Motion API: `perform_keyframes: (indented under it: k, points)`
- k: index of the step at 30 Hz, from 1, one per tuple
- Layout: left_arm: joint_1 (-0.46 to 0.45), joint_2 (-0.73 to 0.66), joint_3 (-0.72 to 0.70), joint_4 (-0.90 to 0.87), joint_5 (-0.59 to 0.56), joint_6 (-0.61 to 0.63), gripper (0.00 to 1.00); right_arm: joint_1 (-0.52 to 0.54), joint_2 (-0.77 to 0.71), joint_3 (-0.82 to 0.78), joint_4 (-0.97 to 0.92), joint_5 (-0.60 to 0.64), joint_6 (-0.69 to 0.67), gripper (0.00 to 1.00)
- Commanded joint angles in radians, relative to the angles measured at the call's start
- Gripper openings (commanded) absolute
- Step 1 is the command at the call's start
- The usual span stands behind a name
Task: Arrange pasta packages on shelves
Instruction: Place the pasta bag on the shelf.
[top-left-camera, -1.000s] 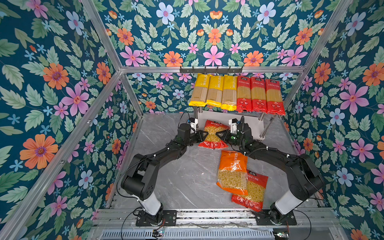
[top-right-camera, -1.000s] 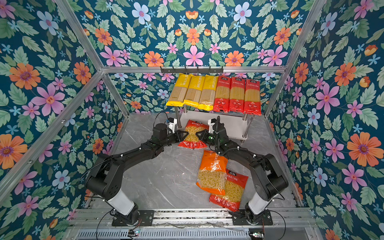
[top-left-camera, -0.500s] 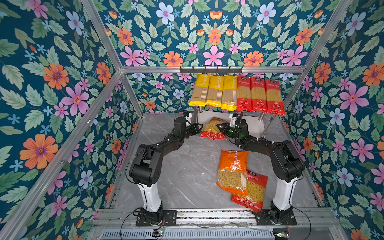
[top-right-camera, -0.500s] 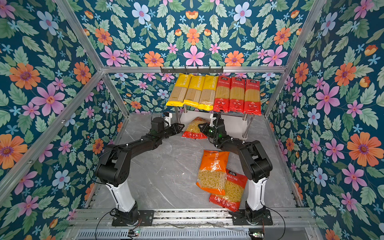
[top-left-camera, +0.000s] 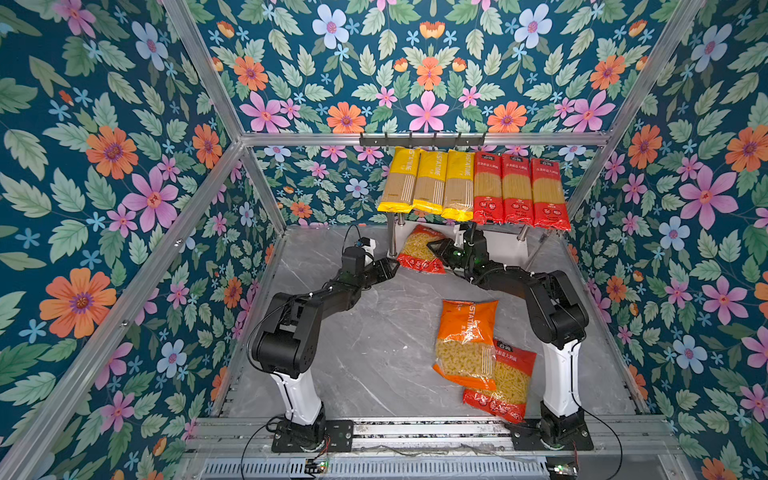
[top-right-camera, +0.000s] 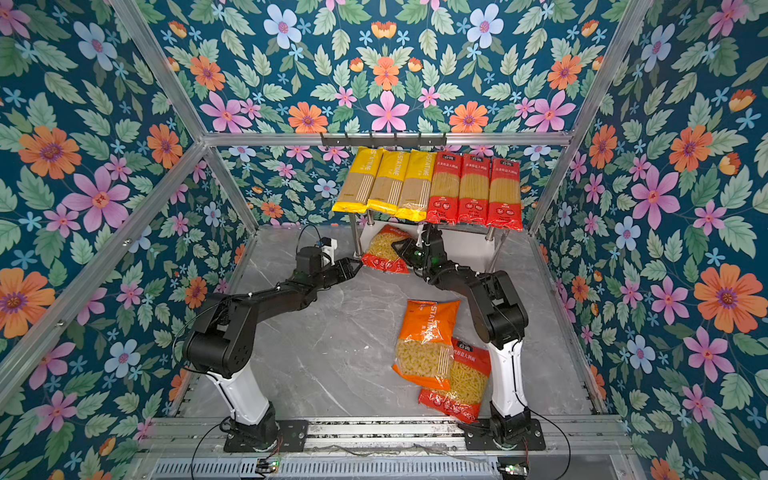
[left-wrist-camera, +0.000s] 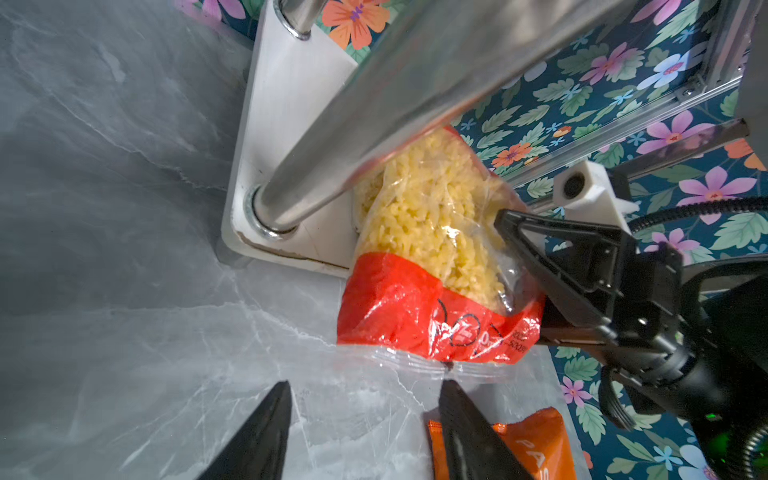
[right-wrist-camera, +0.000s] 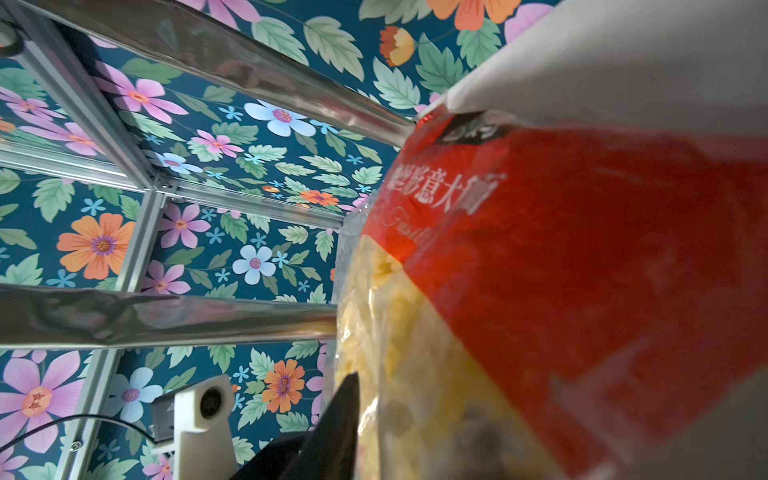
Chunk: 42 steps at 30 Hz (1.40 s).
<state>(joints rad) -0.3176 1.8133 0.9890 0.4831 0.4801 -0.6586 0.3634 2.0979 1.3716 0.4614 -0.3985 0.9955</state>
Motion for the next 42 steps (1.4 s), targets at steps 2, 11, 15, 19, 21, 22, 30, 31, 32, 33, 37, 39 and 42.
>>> perform_keyframes:
  k: [2, 11, 15, 19, 21, 22, 30, 31, 32, 33, 37, 39, 42]
  points:
    - [0.000, 0.019, -0.005, 0.100, 0.013, -0.044, 0.67, -0.021, -0.084, -0.080, -0.071, -0.014, 0.014, 0.46]
    - [-0.004, 0.098, 0.064, 0.145, 0.045, -0.076, 0.59, -0.042, -0.197, -0.151, -0.162, -0.039, -0.004, 0.46]
    - [-0.007, 0.120, 0.100, 0.149, 0.069, -0.082, 0.40, -0.037, -0.127, -0.085, -0.152, -0.055, 0.018, 0.36]
    - [-0.008, 0.145, 0.145, 0.137, 0.076, -0.076, 0.27, -0.018, -0.059, -0.005, -0.145, -0.051, 0.021, 0.22]
    - [-0.008, 0.147, 0.158, 0.118, 0.069, -0.064, 0.26, -0.011, -0.012, 0.060, -0.154, -0.058, 0.021, 0.18]
    - [-0.006, 0.147, 0.163, 0.109, 0.063, -0.057, 0.26, -0.009, 0.014, 0.094, -0.154, -0.066, 0.023, 0.18]
    - [-0.006, 0.137, 0.142, 0.046, 0.029, -0.033, 0.37, -0.014, 0.071, 0.157, -0.223, -0.094, -0.017, 0.22]
    - [-0.006, 0.116, 0.129, 0.032, 0.018, -0.019, 0.41, -0.021, 0.052, 0.133, -0.221, -0.102, -0.022, 0.25]
    - [-0.007, 0.100, 0.116, 0.023, 0.008, -0.011, 0.44, -0.027, 0.030, 0.107, -0.218, -0.106, -0.025, 0.28]
    - [-0.007, 0.081, 0.102, 0.015, -0.005, -0.002, 0.47, -0.033, 0.001, 0.078, -0.214, -0.111, -0.031, 0.34]
    - [-0.007, 0.021, 0.056, -0.003, -0.027, 0.015, 0.56, -0.038, -0.119, -0.023, -0.282, -0.136, -0.115, 0.51]
    - [-0.007, -0.004, 0.034, -0.012, -0.036, 0.017, 0.58, -0.039, -0.179, -0.083, -0.309, -0.130, -0.120, 0.52]
    - [-0.022, -0.054, -0.014, -0.029, -0.068, 0.026, 0.59, -0.039, -0.295, -0.215, -0.328, -0.096, -0.112, 0.53]
